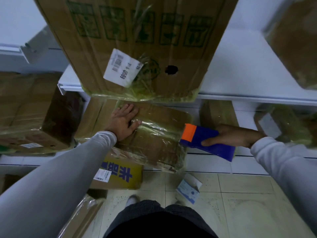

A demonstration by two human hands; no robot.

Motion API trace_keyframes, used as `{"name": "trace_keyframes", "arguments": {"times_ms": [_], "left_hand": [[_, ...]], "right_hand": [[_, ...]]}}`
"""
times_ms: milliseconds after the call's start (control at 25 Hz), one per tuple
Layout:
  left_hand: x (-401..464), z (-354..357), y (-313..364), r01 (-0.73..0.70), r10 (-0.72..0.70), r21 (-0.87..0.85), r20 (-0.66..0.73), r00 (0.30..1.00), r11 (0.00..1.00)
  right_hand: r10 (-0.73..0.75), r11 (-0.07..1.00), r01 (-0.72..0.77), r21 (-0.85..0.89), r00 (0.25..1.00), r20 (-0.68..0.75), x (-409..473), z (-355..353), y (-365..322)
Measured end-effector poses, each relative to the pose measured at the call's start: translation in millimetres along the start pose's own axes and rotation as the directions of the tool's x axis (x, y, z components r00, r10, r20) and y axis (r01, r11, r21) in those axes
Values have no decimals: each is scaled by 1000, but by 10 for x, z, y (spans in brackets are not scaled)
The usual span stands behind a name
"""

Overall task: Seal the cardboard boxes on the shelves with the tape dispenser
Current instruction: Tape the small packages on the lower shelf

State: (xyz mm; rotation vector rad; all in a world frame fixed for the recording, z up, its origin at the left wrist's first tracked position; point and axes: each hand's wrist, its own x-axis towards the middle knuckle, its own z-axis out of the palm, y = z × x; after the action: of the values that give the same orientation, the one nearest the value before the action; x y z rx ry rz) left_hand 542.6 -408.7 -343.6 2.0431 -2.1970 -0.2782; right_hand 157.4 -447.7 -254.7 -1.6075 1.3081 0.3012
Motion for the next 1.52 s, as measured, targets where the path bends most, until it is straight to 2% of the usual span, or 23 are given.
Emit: {"name": "trace_keyframes", "arguments": {"times_ms": [120,240,320,440,560,720,880,960,1040,1120,1240,1400,1520], "left_hand": [[-21,-60,195,60,-60,5,-12,998,998],[-78,127,867,-71,66,-65,-73,995,995],[-85,280,1164,-59,58,-24,-57,997,998],[6,349,1148,-31,33,73,-29,999,997],[42,362,1091,-26,28,59,-26,999,998],[48,371,1134,-39,41,65,-31,999,997],[51,335,1147,-29,29,92,7,1000,995],[47,321,1165,-23,19,102,38,999,994],[58,258,1171,-16,9,105,69,998,994],[56,188,1269,-9,2,130,56,998,991],[-1,239,1755,34,-33,97,-11,999,995],[-1,382,2183,157,-168,84,141,976,984],[22,336,2131,85,-97,85,149,984,993]], "right_hand": [[-5,1000,5,6,1000,-14,68,-10,32],[-8,1000,7,14,1000,10,77,6,84],[-20,999,19,51,1000,19,89,44,125],[-55,994,52,96,998,22,86,43,181],[-104,992,100,79,993,50,-59,-77,395],[30,998,-31,45,999,27,-289,-181,710],[52,999,-52,10,997,-57,48,171,567],[74,981,-96,-167,988,-133,200,377,525],[132,897,-196,-397,974,-183,211,566,616],[186,915,-231,-332,969,-164,197,740,800],[142,965,-179,-192,971,-191,183,852,921],[103,988,-126,-94,970,-219,118,787,965],[82,994,-95,-47,972,-220,5,713,1121]]}}
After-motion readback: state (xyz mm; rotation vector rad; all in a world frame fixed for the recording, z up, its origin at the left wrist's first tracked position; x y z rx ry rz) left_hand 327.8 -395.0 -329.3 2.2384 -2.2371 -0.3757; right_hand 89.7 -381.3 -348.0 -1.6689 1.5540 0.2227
